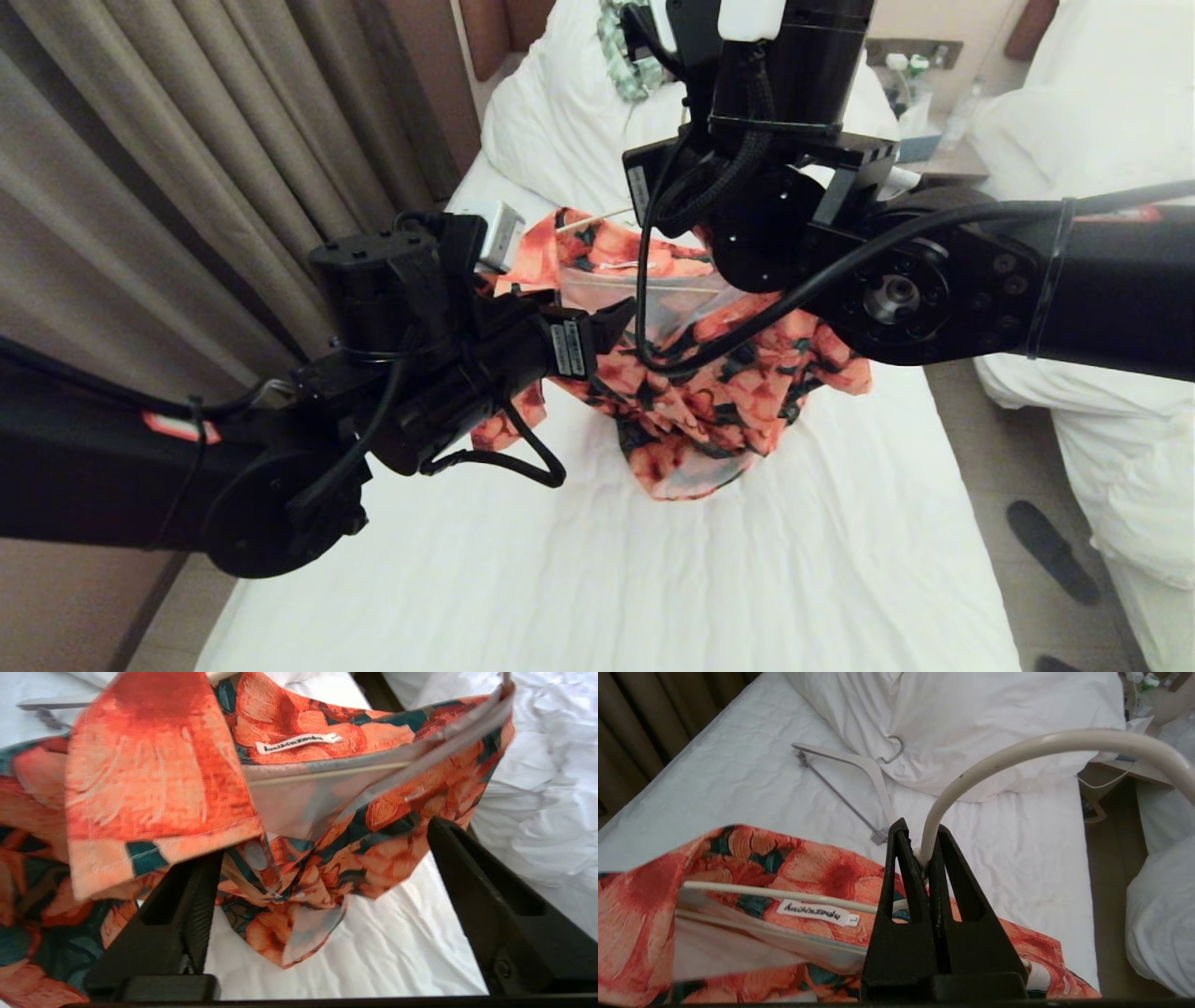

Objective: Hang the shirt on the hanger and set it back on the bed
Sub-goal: Take the clothes hanger out of the clothes

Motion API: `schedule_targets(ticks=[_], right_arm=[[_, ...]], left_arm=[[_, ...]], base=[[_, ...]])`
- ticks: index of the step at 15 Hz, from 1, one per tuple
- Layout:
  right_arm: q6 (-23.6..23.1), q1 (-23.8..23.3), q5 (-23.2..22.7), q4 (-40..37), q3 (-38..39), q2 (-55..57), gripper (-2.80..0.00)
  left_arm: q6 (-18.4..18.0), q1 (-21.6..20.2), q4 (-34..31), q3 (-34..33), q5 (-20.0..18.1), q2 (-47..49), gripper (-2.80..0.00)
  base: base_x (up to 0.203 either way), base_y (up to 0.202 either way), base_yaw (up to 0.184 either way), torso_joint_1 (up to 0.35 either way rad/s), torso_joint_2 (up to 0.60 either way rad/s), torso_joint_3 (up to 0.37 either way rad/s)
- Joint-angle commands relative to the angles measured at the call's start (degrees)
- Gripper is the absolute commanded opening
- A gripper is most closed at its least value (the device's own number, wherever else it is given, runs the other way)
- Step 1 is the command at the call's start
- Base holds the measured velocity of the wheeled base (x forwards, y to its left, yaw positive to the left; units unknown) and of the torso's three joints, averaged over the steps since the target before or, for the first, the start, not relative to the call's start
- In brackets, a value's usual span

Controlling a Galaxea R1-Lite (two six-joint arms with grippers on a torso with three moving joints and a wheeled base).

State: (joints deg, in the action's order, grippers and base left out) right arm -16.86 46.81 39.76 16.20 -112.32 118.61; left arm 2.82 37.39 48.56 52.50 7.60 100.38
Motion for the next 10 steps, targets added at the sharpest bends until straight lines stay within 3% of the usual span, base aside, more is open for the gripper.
schedule_targets(ticks=[1, 10], right_arm=[[-0.02, 0.36, 0.23, 0.06, 0.09, 0.04, -2.80], [0.07, 1.05, 0.23, 0.21, 2.68, -2.33, -2.80]], left_arm=[[-0.89, -1.09, 1.03, -0.03, 0.05, 0.78, -2.80], [-1.24, -4.08, 2.42, 0.18, -0.02, 0.23, -2.80]], base=[[0.000, 0.000, 0.000, 0.000, 0.00, 0.000], [0.000, 0.000, 0.000, 0.000, 0.00, 0.000]])
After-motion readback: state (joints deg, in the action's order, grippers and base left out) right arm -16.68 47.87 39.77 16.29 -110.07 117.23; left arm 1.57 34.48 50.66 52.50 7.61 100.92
